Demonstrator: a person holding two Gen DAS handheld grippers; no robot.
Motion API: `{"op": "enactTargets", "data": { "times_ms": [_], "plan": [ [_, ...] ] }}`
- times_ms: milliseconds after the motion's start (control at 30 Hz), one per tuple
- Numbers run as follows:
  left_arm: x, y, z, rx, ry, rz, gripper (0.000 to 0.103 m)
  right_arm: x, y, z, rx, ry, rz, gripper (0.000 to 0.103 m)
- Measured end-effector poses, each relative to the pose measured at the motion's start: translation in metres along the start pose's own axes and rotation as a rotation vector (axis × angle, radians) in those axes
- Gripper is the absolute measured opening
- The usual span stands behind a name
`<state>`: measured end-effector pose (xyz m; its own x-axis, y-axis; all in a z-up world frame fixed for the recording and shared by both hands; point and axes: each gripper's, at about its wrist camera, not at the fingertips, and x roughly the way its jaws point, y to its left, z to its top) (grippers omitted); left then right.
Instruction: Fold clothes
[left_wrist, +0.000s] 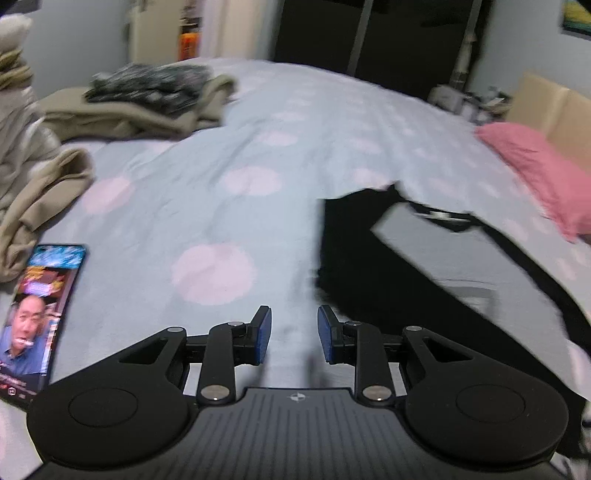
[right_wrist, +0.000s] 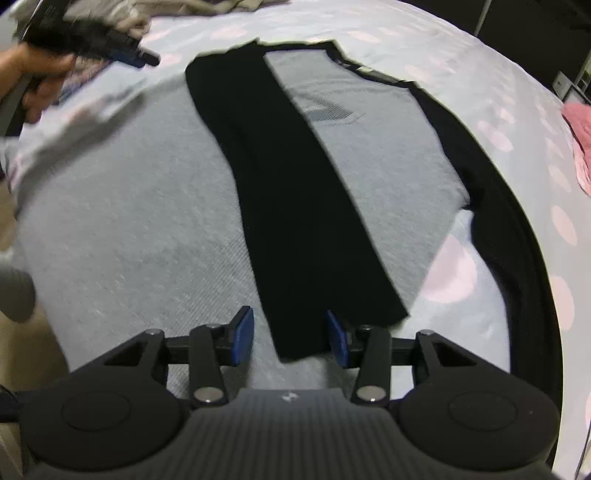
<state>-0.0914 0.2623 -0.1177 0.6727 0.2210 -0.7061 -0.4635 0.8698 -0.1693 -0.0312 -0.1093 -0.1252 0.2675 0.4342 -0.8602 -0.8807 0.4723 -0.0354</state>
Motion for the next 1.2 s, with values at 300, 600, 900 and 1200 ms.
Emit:
{"op": "enactTargets", "data": {
  "times_ms": [300, 600, 900, 1200],
  "plan": [
    [0.0, -0.108, -0.029, 0.18, 0.058, -0.141, 0.036, -0.049, -0.059, -0.048, 0.199, 0.044, -0.161, 0.047],
    [-0.005, -0.203, -0.059, 0.269, 0.095, -0.248, 0.043, -0.071, -0.109, -0.103, 0.406, 0.051, -0.249, 0.047],
    [-0.01, -0.315, -0.061, 0.462, 0.093, -0.406, 0.043, -0.105, -0.163, -0.154, 0.614, 0.051, -0.343, 0.048],
    [-0.004, -0.425, -0.084, 0.601, 0.141, -0.554, 0.043, -0.105, -0.204, -0.193, 0.868, 0.05, -0.343, 0.05]
  ]
}}
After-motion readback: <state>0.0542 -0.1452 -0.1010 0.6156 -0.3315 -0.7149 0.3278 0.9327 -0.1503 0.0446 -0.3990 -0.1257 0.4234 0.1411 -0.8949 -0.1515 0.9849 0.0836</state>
